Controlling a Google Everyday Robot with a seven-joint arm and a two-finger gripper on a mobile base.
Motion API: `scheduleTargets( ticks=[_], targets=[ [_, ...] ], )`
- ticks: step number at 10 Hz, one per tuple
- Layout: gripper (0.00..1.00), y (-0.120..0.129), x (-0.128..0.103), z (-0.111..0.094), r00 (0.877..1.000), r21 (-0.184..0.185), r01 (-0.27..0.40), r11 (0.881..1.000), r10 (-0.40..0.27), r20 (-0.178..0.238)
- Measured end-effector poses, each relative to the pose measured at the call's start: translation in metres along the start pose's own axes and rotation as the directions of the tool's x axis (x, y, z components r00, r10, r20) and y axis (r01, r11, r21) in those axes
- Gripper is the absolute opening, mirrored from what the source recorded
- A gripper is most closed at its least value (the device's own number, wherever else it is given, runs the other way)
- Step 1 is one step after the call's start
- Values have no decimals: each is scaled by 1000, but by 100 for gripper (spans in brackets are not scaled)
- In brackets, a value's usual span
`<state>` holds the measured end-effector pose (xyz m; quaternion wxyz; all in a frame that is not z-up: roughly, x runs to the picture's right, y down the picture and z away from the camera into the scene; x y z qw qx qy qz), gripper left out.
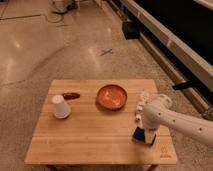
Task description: Wipe the white sponge on the table
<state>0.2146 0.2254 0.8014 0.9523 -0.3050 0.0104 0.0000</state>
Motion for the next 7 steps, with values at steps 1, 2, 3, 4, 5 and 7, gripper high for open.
scheduleTargets(
  ticks=[1,2,3,4,5,7],
  targets=[
    [1,-1,-10,-4,1000,8,17,1000,-17,7],
    [1,0,-20,-6,999,11,33,999,-33,14],
    [1,4,-30,-7,998,10,52,999,-52,21],
    [1,9,-39,-6,997,7,68,998,-69,27],
    [1,14,-44,-6,996,2,80,997,-80,31],
    [1,29,-48,-2,994,-15,99,995,-99,37]
  ],
)
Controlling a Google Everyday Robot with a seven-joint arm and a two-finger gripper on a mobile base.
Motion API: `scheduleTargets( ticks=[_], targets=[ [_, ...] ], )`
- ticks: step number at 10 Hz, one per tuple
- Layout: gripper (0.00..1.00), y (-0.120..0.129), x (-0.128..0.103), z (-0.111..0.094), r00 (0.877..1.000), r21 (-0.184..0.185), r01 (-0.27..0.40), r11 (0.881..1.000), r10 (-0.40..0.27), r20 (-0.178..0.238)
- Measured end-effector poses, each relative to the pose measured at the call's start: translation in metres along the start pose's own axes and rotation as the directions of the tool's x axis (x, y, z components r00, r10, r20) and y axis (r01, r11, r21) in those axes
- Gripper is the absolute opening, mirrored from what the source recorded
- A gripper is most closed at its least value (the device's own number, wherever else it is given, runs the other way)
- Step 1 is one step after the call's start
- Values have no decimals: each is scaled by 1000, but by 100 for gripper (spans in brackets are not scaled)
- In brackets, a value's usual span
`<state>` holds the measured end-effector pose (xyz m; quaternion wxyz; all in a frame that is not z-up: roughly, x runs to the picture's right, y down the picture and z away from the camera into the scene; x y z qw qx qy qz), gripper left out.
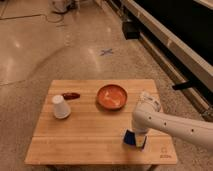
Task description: Wipe the white sponge on the table
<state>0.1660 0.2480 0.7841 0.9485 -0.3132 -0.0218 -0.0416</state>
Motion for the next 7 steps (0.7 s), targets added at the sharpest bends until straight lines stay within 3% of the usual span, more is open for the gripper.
scheduleTargets(
  ticks=[2,5,7],
  targets=[
    [1,13,8,4,1000,-16,-5,1000,5,-5],
    [1,31,48,15,996,-51,-76,996,74,-41],
    [1,28,69,20,992,-57,-116,992,112,-62]
  ],
)
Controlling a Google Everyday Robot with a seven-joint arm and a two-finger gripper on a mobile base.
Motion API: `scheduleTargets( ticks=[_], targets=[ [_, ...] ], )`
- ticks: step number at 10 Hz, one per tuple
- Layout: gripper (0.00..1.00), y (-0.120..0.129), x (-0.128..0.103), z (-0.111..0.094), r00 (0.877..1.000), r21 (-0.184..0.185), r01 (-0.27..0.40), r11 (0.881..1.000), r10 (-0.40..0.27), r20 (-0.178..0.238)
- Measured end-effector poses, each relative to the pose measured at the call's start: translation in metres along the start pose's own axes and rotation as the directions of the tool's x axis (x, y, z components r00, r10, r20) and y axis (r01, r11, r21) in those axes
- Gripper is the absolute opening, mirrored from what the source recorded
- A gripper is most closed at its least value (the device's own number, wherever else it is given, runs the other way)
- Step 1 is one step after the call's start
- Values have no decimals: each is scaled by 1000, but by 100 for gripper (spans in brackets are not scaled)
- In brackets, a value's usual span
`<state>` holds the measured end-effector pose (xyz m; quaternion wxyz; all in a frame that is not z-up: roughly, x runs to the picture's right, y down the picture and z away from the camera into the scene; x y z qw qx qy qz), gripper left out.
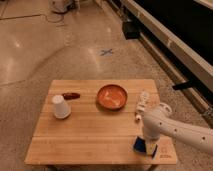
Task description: Wipe the white sponge on the table
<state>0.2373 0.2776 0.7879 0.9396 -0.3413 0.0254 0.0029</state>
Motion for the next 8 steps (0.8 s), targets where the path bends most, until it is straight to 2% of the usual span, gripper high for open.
scheduleTargets(
  ticks=[2,4,6,8],
  targets=[
    [1,-12,15,5,1000,-3,-23,1000,23,-20],
    [1,-26,18,7,999,9,-26,1000,26,-27],
    [1,-44,8,5,1000,25,-8,1000,9,-23],
    [1,-60,-17,-5,1000,51,25,998,-25,0]
  ],
)
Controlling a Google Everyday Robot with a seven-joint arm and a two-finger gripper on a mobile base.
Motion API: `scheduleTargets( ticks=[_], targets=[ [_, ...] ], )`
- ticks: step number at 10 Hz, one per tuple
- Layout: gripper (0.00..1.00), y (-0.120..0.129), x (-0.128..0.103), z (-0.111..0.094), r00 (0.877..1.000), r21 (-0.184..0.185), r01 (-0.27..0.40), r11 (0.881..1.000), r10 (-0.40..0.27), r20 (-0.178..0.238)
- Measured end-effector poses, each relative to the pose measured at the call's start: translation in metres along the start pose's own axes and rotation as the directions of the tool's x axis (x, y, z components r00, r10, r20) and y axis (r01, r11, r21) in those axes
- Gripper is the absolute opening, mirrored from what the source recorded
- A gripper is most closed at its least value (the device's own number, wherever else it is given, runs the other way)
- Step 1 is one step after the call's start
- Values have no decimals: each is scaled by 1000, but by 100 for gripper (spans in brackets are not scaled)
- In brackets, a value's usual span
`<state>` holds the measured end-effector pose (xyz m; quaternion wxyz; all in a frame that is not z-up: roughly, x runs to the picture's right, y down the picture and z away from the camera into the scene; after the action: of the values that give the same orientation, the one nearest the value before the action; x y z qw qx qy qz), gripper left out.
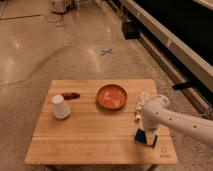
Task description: Wipe the white sponge on the table
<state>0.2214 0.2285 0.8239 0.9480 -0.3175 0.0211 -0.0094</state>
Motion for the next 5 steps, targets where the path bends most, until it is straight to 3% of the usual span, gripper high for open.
scheduleTargets(
  ticks=[2,5],
  targets=[
    [1,-10,-31,-12,998,26,47,999,-48,31],
    [1,-4,-72,-22,990,41,128,991,-131,61]
  ],
)
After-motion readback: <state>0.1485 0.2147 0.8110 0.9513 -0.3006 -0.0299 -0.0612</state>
